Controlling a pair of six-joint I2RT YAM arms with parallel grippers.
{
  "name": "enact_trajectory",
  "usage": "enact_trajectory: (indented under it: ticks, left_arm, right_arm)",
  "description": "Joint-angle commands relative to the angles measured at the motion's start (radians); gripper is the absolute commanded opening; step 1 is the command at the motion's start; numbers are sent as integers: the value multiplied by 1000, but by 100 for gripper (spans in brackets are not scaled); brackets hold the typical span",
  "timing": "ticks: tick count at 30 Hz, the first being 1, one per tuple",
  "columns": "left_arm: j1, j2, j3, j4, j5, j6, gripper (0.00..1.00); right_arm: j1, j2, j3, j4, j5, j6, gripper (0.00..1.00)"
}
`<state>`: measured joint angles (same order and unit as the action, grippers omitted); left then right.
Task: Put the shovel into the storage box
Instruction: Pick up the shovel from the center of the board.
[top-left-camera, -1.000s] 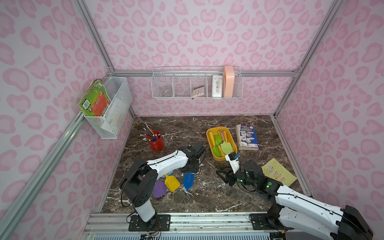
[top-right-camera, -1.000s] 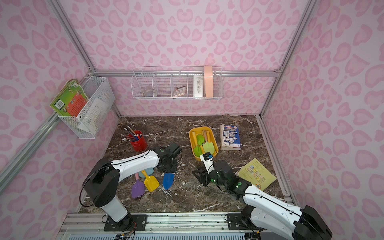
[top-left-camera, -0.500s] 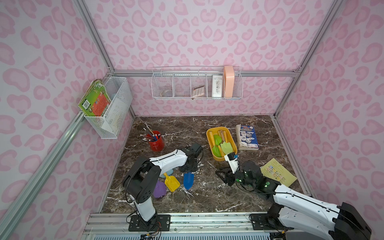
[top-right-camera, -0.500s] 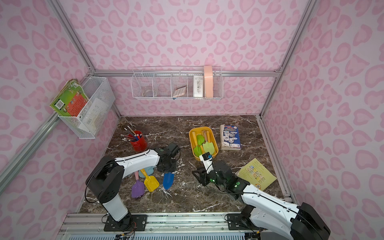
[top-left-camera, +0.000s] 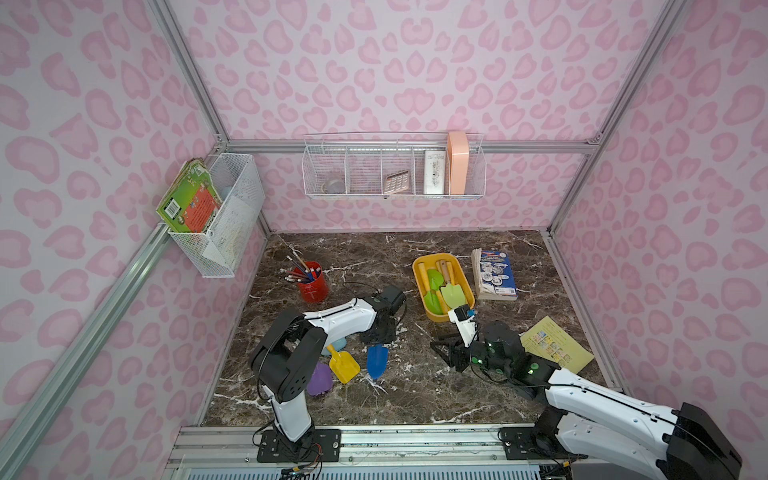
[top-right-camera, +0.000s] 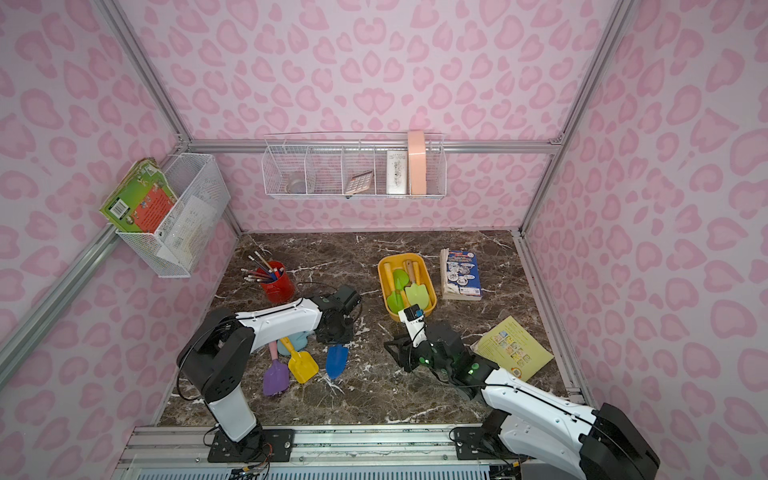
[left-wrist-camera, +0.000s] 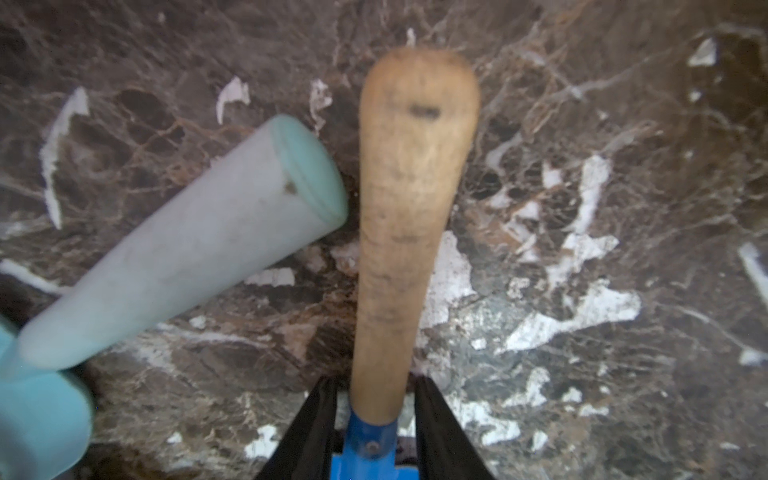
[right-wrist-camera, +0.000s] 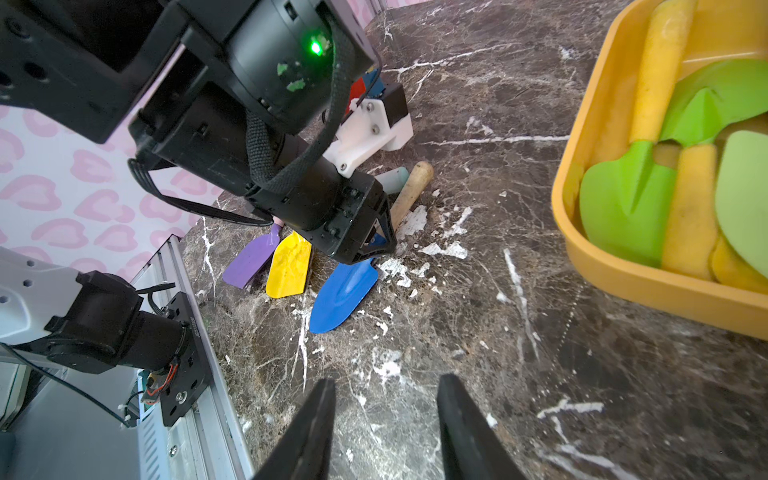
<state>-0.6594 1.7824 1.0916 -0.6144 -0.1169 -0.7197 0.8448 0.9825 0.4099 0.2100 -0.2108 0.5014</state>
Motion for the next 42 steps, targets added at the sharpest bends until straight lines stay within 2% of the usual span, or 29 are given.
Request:
enact_trajectory:
  ticks: [1, 6, 12, 19, 28, 35, 42]
  left_arm:
    - [1, 0, 1, -1, 14, 6, 34]
    - [0, -6, 2, -10, 13, 6, 28]
    - [0, -30, 11, -23, 21, 5, 18]
    - [0, -98, 24, -49, 53, -4, 9]
    - [-30, -229, 66, -81, 101, -35, 6]
    - [-106, -251, 156, -117, 76, -67, 6]
    - [-132, -282, 157, -99, 81, -96, 6]
  right_arm:
    - [2, 4, -6, 32, 8, 3, 43]
    - [-1, 8, -12, 44, 7, 7, 45]
    - [-6, 10, -25, 59, 10, 24, 52]
    - [-49, 21, -47, 123, -63, 45, 54]
    - [-49, 118, -30, 257, -151, 75, 57]
    - [-37, 220, 2, 399, -208, 121, 56]
    - [-70, 245, 17, 483, -268, 180, 56]
